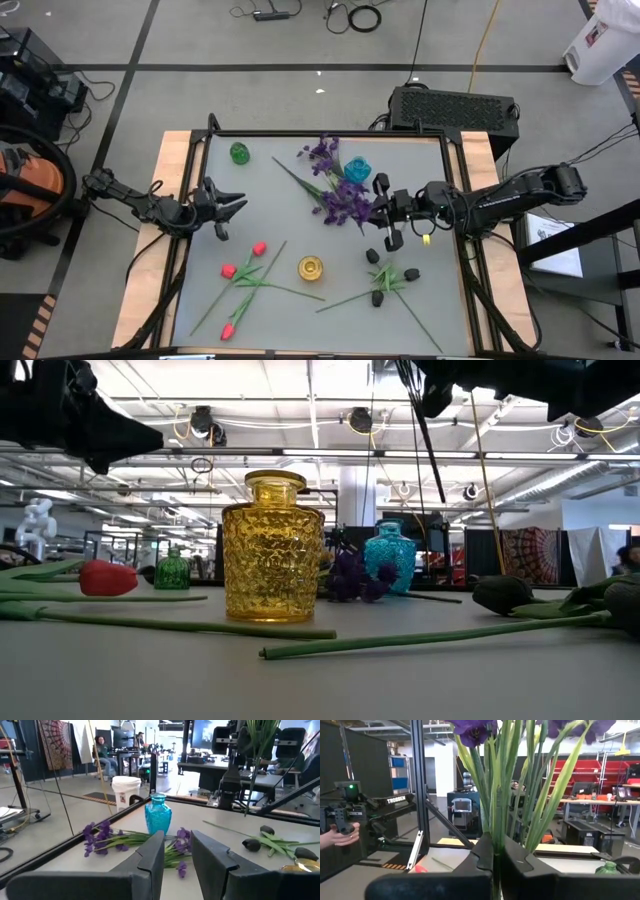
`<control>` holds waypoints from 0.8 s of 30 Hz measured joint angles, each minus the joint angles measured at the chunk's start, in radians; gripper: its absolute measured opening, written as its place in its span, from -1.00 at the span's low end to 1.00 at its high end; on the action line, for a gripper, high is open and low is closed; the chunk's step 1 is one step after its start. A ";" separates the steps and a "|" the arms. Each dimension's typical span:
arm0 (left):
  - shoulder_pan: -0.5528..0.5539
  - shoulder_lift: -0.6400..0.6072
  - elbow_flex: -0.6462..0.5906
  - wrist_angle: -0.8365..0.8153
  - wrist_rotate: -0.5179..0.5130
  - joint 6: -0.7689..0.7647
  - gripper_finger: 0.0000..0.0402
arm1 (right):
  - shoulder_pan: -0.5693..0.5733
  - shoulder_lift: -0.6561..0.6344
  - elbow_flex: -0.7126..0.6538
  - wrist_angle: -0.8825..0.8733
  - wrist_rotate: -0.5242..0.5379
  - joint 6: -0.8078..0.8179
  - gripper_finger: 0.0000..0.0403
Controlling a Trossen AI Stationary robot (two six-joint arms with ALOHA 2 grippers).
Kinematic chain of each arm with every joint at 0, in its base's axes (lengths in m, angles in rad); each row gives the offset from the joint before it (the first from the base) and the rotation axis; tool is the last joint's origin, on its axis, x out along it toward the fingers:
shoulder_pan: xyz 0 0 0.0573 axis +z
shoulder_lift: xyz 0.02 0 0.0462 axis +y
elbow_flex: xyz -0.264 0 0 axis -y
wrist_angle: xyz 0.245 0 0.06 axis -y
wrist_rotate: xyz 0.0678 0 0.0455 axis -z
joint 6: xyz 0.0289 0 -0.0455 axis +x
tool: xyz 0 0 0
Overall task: Sort flowers into vase by color
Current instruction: Put the bottom left violet flower into the yellow vase
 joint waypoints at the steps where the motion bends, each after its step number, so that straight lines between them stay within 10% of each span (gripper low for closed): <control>1: 0.000 0.000 0.000 0.001 0.000 0.000 -0.49 | 0.000 0.000 0.000 0.001 0.000 0.000 -1.00; 24: 0.000 0.220 0.111 0.397 0.162 0.094 -0.49 | -0.002 -0.001 0.016 0.006 0.001 -0.007 -1.00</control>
